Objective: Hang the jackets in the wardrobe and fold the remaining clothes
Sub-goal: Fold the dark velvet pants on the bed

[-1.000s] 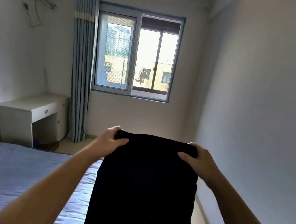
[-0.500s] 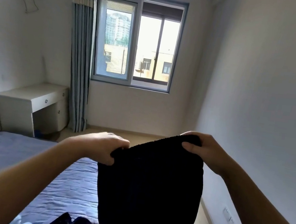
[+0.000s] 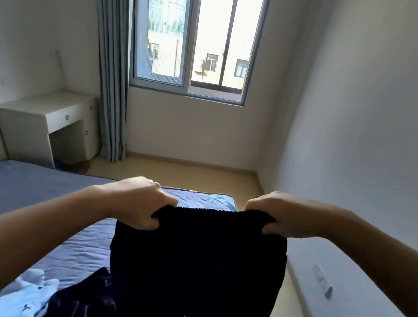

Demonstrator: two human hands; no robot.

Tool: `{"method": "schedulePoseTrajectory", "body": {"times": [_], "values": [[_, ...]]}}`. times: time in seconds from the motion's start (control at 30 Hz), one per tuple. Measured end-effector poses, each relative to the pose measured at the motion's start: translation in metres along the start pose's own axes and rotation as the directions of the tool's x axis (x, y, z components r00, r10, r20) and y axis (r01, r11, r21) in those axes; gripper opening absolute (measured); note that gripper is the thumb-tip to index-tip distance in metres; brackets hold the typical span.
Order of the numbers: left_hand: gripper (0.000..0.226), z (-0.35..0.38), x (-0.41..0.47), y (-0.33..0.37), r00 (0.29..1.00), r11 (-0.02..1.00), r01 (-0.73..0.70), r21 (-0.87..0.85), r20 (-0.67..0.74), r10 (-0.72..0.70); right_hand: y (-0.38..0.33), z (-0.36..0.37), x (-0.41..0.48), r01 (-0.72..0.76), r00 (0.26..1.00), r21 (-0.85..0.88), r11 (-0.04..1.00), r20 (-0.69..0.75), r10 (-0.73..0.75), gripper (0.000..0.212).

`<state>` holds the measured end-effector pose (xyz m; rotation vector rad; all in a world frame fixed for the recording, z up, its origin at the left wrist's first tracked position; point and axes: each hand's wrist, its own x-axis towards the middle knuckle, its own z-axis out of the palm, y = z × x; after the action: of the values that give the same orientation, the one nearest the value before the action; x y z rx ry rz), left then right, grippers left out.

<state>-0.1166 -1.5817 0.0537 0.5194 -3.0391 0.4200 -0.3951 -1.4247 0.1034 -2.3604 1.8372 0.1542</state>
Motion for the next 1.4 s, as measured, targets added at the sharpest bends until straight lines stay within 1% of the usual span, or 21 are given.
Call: {"method": "schedulePoseTrajectory", "body": {"times": [0.07, 0.1, 0.13, 0.2, 0.27, 0.37, 0.4, 0.43, 0.5, 0.57, 0.67, 0.77, 0.83, 0.87, 0.93, 1.0, 1.1, 1.2, 1.3, 1.33, 1.4], "values": [[0.035, -0.002, 0.007, 0.004, 1.000, 0.996, -0.015, 0.092, 0.019, 0.013, -0.011, 0.003, 0.004, -0.033, 0.996, -0.188, 0.982, 0.080, 0.048, 0.015], [0.042, -0.003, 0.010, 0.007, 0.999, 0.993, -0.023, 0.119, 0.033, 0.019, -0.016, 0.006, 0.006, -0.058, 0.991, -0.235, 0.970, 0.102, 0.084, 0.015], [0.044, -0.003, 0.013, 0.008, 0.999, 0.988, -0.039, 0.149, 0.036, 0.034, -0.020, 0.011, 0.009, -0.081, 0.986, -0.271, 0.959, 0.116, 0.117, 0.018], [0.034, -0.004, 0.014, 0.010, 0.997, 0.977, -0.077, 0.200, 0.004, 0.078, -0.026, 0.023, 0.016, -0.123, 0.979, -0.326, 0.937, 0.116, 0.169, 0.025], [0.019, -0.002, 0.013, 0.009, 0.998, 0.975, -0.069, 0.210, -0.001, 0.071, -0.027, 0.037, 0.022, -0.151, 0.984, -0.318, 0.936, 0.046, 0.174, 0.025], [0.005, 0.005, 0.011, 0.013, 0.996, 0.975, 0.067, 0.214, 0.051, -0.080, -0.028, 0.057, 0.029, -0.132, 0.981, -0.277, 0.952, -0.176, 0.085, 0.026], [0.007, 0.008, 0.011, 0.016, 0.991, 0.969, 0.116, 0.219, 0.043, -0.128, -0.027, 0.064, 0.032, -0.109, 0.970, -0.283, 0.953, -0.241, 0.039, 0.030], [0.011, 0.012, 0.012, 0.019, 0.987, 0.963, 0.152, 0.221, 0.026, -0.161, -0.026, 0.068, 0.034, -0.096, 0.960, -0.309, 0.946, -0.278, 0.007, 0.036], [0.012, 0.020, 0.013, 0.026, 0.982, 0.959, 0.189, 0.212, -0.016, -0.190, -0.024, 0.073, 0.038, -0.122, 0.957, -0.388, 0.914, -0.290, 0.005, 0.045], [0.009, 0.024, 0.012, 0.032, 0.979, 0.960, 0.200, 0.194, -0.069, -0.190, -0.020, 0.069, 0.039, -0.159, 0.953, -0.401, 0.902, -0.300, 0.034, 0.039], [0.011, 0.021, 0.007, 0.034, 0.985, 0.973, 0.140, 0.185, -0.124, -0.118, -0.014, 0.055, 0.037, -0.190, 0.959, -0.345, 0.919, -0.264, 0.100, 0.024], [0.015, 0.017, 0.001, 0.025, 0.967, 0.983, -0.043, 0.178, -0.241, 0.086, -0.009, 0.039, 0.030, -0.136, 0.983, -0.231, 0.963, -0.150, 0.103, 0.019], [0.021, 0.013, 0.001, 0.021, 0.968, 0.975, -0.111, 0.191, -0.203, 0.150, -0.006, 0.029, 0.025, -0.091, 0.994, -0.220, 0.971, -0.079, 0.075, 0.014], [0.030, 0.010, 0.002, 0.020, 0.977, 0.973, -0.112, 0.204, -0.158, 0.146, -0.004, 0.024, 0.022, -0.090, 0.995, -0.235, 0.968, -0.049, 0.081, 0.013], [0.047, 0.006, 0.008, 0.018, 0.990, 0.970, -0.096, 0.224, -0.081, 0.117, -0.003, 0.017, 0.017, -0.097, 0.995, -0.306, 0.947, 0.001, 0.103, 0.026], [0.043, 0.001, 0.013, 0.016, 0.990, 0.959, -0.103, 0.263, -0.063, 0.124, -0.003, 0.015, 0.015, -0.081, 0.997, -0.420, 0.904, -0.023, 0.078, 0.029], [0.033, -0.004, 0.016, 0.016, 0.987, 0.950, -0.109, 0.294, -0.080, 0.138, -0.003, 0.019, 0.011, -0.107, 0.989, -0.507, 0.855, -0.144, 0.039, 0.021], [0.034, -0.009, 0.017, 0.017, 0.985, 0.937, -0.087, 0.337, -0.114, 0.132, -0.002, 0.018, 0.006, -0.133, 0.977, -0.506, 0.852, -0.212, 0.026, 0.018], [0.033, -0.011, 0.018, 0.012, 0.970, 0.926, -0.049, 0.375, -0.203, 0.134, 0.000, 0.007, 0.000, -0.114, 0.971, -0.450, 0.886, -0.239, 0.004, 0.017], [0.032, -0.012, 0.018, 0.009, 0.969, 0.930, -0.037, 0.367, -0.215, 0.124, 0.000, 0.003, -0.002, -0.083, 0.974, -0.402, 0.912, -0.224, -0.010, 0.016], [0.031, -0.014, 0.017, 0.003, 0.975, 0.954, -0.042, 0.298, -0.196, 0.104, 0.000, -0.004, -0.006, -0.003, 0.984, -0.231, 0.973, -0.174, -0.038, 0.014]]}}
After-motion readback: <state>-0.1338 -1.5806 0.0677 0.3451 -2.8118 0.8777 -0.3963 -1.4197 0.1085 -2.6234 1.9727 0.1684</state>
